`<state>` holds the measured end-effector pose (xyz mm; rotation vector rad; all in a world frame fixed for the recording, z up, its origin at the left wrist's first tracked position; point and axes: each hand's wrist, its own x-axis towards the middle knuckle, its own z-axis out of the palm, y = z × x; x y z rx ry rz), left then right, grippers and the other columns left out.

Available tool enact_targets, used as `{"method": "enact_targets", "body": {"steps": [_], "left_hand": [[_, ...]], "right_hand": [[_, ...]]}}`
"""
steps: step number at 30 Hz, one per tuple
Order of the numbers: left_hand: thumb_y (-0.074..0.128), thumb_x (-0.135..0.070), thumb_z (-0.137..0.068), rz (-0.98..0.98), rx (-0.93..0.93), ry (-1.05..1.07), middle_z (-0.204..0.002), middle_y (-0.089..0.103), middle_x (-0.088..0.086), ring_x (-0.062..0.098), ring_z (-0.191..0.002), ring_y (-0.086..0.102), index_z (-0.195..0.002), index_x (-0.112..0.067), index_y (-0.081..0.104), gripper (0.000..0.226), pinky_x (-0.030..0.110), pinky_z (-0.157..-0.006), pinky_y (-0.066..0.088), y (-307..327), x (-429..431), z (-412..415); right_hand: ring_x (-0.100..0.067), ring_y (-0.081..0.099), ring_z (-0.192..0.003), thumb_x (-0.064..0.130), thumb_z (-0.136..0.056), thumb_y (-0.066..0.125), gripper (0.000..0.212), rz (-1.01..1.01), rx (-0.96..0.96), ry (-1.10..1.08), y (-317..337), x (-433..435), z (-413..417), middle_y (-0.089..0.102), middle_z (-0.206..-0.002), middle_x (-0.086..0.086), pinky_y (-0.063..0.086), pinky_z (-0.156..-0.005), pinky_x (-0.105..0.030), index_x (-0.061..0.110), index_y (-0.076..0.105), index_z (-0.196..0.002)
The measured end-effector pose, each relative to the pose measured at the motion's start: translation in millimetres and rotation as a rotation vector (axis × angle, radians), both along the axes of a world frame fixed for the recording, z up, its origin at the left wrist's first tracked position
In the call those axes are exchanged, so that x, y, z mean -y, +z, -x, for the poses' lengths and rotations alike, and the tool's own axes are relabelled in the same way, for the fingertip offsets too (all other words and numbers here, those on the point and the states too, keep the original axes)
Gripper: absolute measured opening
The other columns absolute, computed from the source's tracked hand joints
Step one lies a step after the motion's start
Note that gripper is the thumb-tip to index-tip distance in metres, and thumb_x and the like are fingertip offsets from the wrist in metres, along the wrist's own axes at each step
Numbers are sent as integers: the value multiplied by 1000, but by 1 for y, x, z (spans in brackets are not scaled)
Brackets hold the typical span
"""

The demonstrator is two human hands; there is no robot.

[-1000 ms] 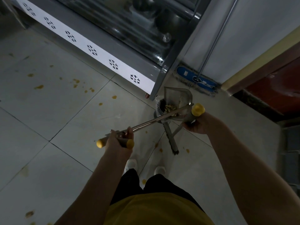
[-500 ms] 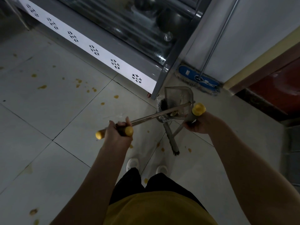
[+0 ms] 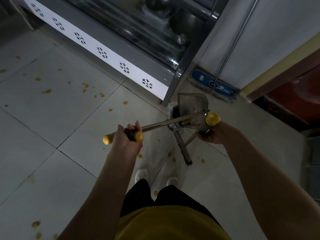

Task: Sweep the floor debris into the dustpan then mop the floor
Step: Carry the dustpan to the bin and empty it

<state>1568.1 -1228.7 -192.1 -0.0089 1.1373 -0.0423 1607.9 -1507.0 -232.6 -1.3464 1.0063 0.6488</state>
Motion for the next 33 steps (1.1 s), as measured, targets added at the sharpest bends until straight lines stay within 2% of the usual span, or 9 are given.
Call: {"method": "enact_targets", "body": {"steps": [3,6,10,14,16,18,22,26,33], "left_hand": [[56,-25,-93,-44,-88,-48,-68,53,3,11,-39,57,-77,-6,46,27,29,-39,54,-11,-10,16],[56,-20,-93,-41,-104,16,-74,51,4,15,-38,59,-77,-5,46,25,28,-41,55,-6,-23,9],[47,-23,-98,-3,-41,145,-81,47,7,16,-51,57,-77,-6,47,27,28,-57,55,6,-28,-16],[47,-24,-98,28,-61,144,-81,49,9,18,-53,58,-88,-2,50,25,32,-41,54,-2,-29,-12],[44,-24,-99,26,-70,108,-84,52,9,18,-54,59,-101,-2,47,22,31,-52,57,-9,-32,-4],[42,-24,-100,36,-53,99,-82,53,9,18,-55,60,-100,-3,46,22,30,-57,58,-10,-35,-4],[43,-23,-100,44,-14,151,-74,52,9,18,-51,59,-93,-1,50,23,34,-38,53,-3,-37,-16],[47,-25,-98,30,-23,84,-73,57,8,15,-55,58,-91,-2,50,24,30,-39,54,-5,-39,-9],[45,-23,-99,4,3,100,-77,56,10,17,-55,60,-115,-4,46,25,33,-39,54,3,-26,-24]], "right_hand": [[-29,55,-68,19,-100,46,24,-9,-23,-18,1,2,-1,51,-88,-21,53,-38,-28,1,44,-116],[-29,54,-67,18,-100,44,22,-11,-29,-16,2,3,-3,51,-88,-19,53,-38,-28,2,45,-115],[-28,53,-68,18,-100,44,22,-29,-14,-9,1,1,-5,50,-90,-19,54,-39,-28,5,43,-119],[-27,53,-68,18,-101,43,21,-57,-15,-17,0,1,-5,50,-90,-17,53,-38,-27,5,45,-117],[-28,53,-68,19,-101,43,22,-45,-24,-11,-1,2,-7,50,-92,-19,54,-39,-28,4,45,-117],[-28,54,-68,19,-100,43,22,-33,-31,2,-3,3,-10,51,-91,-19,55,-40,-28,4,46,-117],[-28,56,-65,16,-99,44,16,-20,-19,-1,-9,4,-13,52,-88,-18,54,-40,-28,3,50,-107],[-26,65,-46,13,-99,46,16,-45,-9,-19,-16,7,-13,54,-87,-17,54,-41,-29,1,54,-91],[-27,56,-68,15,-98,49,17,-58,10,-67,-9,0,-19,54,-86,-15,54,-41,-28,3,54,-88]]}}
